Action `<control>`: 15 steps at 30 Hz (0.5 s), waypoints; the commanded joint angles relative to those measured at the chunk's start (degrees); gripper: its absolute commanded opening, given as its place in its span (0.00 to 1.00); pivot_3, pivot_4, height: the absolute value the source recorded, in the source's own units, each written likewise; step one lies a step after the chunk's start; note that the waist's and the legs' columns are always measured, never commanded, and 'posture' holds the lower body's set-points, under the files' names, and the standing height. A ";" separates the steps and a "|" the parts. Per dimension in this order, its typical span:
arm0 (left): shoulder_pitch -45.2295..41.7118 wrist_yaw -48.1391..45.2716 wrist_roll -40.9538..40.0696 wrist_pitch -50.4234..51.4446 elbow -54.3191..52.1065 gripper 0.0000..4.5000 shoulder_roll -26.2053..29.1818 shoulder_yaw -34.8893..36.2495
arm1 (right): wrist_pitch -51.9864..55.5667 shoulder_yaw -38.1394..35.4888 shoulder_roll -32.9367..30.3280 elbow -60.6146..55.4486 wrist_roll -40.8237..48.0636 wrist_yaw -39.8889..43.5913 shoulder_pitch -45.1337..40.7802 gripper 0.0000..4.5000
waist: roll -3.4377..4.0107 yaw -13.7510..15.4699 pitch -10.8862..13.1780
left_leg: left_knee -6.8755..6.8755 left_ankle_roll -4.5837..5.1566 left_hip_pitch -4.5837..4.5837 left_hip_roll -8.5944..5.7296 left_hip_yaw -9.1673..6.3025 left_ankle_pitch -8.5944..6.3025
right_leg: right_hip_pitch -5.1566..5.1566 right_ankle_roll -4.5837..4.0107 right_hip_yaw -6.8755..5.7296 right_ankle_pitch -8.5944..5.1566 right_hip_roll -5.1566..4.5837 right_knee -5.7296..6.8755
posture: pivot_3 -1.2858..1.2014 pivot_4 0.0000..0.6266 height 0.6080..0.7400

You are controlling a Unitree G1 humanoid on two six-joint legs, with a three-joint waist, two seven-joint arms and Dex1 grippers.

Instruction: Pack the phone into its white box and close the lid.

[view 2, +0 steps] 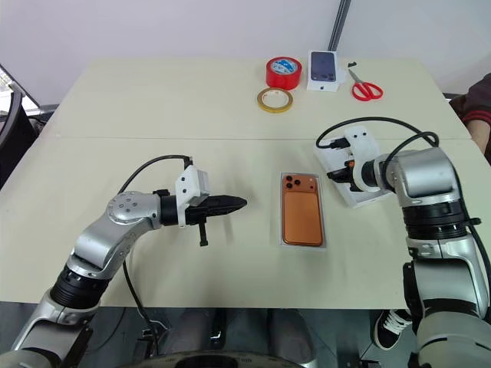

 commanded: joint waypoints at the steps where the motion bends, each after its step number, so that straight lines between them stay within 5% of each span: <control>1: -0.10 1.87 -0.82 -0.87 1.60 0.00 0.96 5.09 | 6.91 -13.54 1.95 -6.91 11.21 -0.80 -4.72 0.01 | 0.08 -0.14 0.04 | -0.01 0.00 0.00 0.00 0.01 0.00 | -0.01 0.00 0.01 0.00 0.00 0.01 | 0.52 0.24 0.97; 7: -0.59 1.78 0.11 -2.58 6.69 0.00 2.79 8.08 | 7.25 -20.68 8.33 -8.12 57.28 -23.55 -0.57 0.01 | 0.05 -0.22 0.04 | -0.07 0.01 0.00 0.06 0.01 0.00 | 0.00 0.00 -0.02 0.00 0.05 -0.02 | 0.52 0.24 0.97; 8: -1.28 1.78 0.39 -2.93 8.00 0.00 2.75 8.13 | -1.18 -15.45 7.68 -10.03 73.69 -34.40 3.73 0.01 | 0.05 -0.10 0.05 | -0.07 0.01 0.00 0.06 0.02 0.00 | 0.00 0.00 -0.02 0.00 0.05 -0.01 | 0.52 0.24 0.97; 10: -2.60 1.89 0.50 -3.39 10.00 0.00 2.41 8.14 | -13.45 -8.30 9.61 -14.98 91.83 -48.44 10.72 0.01 | 0.01 0.07 0.07 | 0.01 0.04 -0.08 0.09 -0.01 -0.02 | 0.00 0.00 -0.08 0.00 0.03 -0.01 | 0.52 0.24 0.97; 15: -4.03 1.51 1.15 -4.52 11.48 0.00 1.62 6.77 | -31.68 0.00 24.08 -29.38 94.62 -66.76 22.48 0.01 | 0.01 -0.41 0.07 | 0.22 0.04 -0.67 0.06 0.00 -0.01 | -0.55 0.03 -0.08 0.02 0.04 0.17 | 0.52 0.24 0.97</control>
